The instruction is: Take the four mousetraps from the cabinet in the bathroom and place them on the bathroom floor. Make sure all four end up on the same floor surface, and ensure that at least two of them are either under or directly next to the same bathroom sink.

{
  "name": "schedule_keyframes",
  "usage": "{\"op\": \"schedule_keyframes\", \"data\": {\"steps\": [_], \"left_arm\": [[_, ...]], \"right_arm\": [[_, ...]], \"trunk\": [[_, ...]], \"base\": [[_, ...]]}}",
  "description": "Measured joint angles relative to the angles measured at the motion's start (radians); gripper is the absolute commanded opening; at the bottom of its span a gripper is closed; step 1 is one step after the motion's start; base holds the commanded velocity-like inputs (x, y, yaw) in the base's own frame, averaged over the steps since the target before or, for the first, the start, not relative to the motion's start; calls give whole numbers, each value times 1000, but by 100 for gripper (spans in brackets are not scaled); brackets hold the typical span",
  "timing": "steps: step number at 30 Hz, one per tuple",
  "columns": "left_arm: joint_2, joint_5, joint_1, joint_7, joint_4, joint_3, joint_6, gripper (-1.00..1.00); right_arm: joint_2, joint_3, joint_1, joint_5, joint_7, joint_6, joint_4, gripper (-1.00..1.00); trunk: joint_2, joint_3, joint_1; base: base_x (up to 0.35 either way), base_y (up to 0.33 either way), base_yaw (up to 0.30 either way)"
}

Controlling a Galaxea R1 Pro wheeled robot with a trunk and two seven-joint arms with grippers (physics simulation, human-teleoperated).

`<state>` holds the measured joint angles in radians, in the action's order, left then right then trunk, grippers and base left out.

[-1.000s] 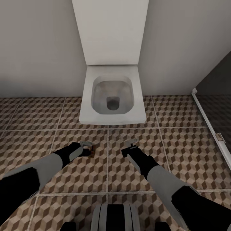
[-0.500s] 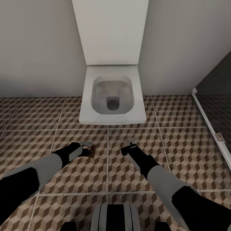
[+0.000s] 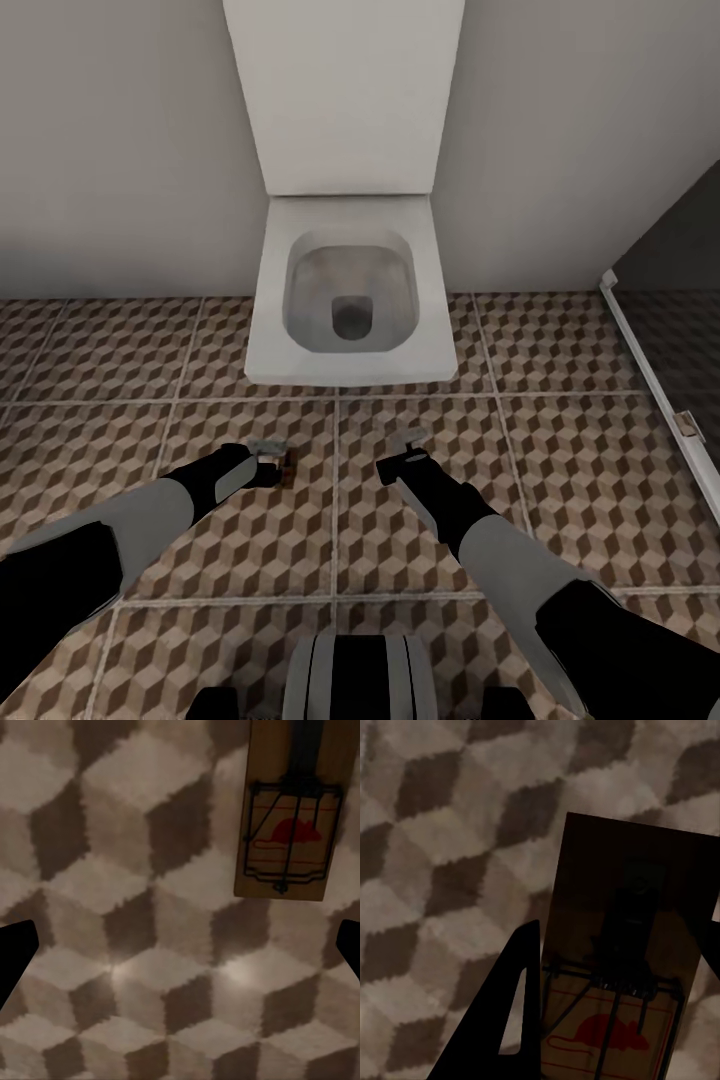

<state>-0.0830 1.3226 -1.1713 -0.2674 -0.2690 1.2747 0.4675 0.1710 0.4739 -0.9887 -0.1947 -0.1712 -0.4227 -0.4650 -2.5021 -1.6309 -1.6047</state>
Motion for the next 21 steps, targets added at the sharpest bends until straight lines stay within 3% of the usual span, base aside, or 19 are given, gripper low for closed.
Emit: {"op": "schedule_keyframes", "data": {"steps": [21], "left_arm": [[1, 0, 0, 0, 0, 1, 0, 100]], "right_arm": [[-2, 0, 0, 1, 0, 1, -4, -100]], "trunk": [[0, -33, 0]], "base": [[0, 0, 0]]}}
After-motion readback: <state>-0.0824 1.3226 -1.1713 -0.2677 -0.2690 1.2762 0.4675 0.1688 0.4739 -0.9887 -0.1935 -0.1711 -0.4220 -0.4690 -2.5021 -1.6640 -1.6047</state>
